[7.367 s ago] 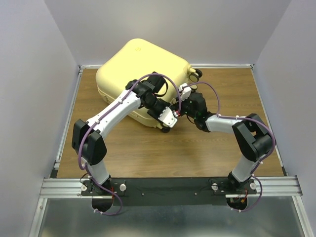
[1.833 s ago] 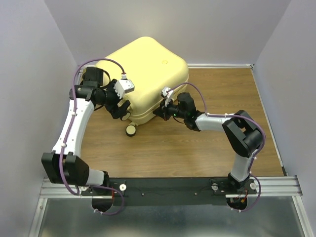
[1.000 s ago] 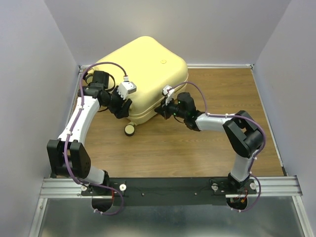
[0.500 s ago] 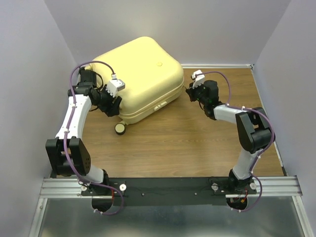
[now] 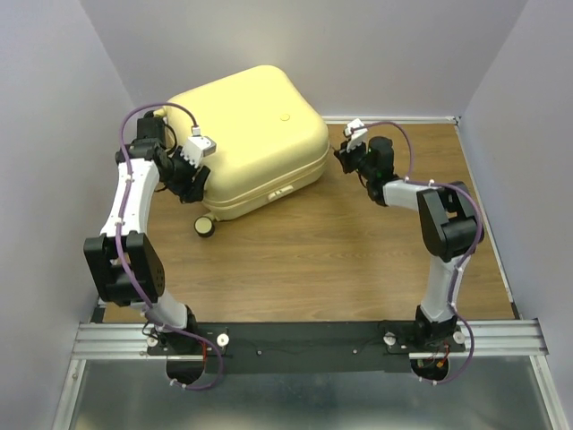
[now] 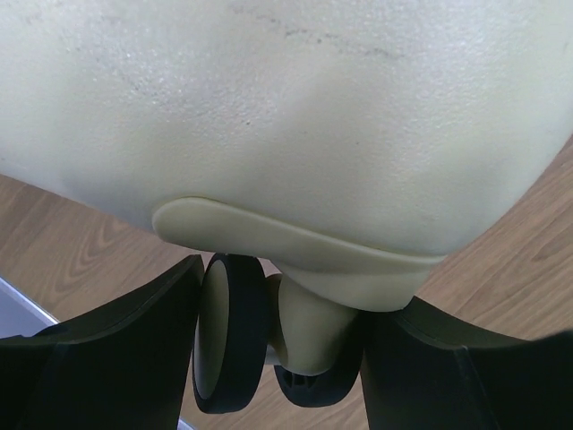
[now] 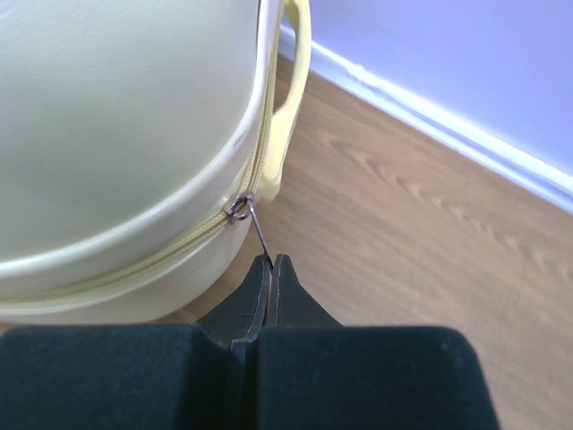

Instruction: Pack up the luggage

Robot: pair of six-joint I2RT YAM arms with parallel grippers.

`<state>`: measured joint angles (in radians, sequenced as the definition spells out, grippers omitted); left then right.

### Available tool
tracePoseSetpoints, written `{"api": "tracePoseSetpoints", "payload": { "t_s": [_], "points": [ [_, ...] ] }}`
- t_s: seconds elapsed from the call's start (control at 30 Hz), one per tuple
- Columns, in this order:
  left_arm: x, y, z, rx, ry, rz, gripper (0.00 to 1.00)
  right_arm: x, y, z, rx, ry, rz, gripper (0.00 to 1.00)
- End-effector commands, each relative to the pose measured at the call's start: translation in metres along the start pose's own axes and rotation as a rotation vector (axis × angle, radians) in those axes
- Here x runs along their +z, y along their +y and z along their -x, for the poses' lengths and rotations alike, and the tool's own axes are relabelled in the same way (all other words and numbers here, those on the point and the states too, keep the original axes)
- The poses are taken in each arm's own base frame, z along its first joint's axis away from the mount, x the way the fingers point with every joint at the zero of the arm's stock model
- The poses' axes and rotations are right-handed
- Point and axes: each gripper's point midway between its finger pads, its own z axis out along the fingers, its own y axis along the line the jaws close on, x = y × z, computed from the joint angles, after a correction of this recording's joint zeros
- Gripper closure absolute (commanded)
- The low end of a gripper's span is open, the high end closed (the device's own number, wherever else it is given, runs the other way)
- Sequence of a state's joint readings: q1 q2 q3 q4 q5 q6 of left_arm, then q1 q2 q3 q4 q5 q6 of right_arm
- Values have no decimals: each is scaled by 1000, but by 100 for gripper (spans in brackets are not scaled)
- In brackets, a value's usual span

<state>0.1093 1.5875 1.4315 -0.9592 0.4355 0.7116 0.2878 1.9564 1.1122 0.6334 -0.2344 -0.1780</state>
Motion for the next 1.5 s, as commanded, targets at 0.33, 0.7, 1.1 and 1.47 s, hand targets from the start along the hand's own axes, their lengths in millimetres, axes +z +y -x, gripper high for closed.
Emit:
{"api": "tracePoseSetpoints", "payload": {
  "t_s": [0.33, 0.7, 1.1, 1.47],
  "points": [
    [41, 137, -30, -113, 161, 331, 100, 99, -84, 56, -128, -369, -8, 100],
    [10, 133, 42, -127, -174, 233, 63, 160, -60, 56, -13, -511, 98, 100],
    [-146, 168, 145, -205, -685, 467, 30, 128, -14, 44, -84, -467, 253, 100],
    [-130, 164, 134, 9, -746, 425, 4, 124, -5, 46, -87, -466, 286, 99]
  ]
}}
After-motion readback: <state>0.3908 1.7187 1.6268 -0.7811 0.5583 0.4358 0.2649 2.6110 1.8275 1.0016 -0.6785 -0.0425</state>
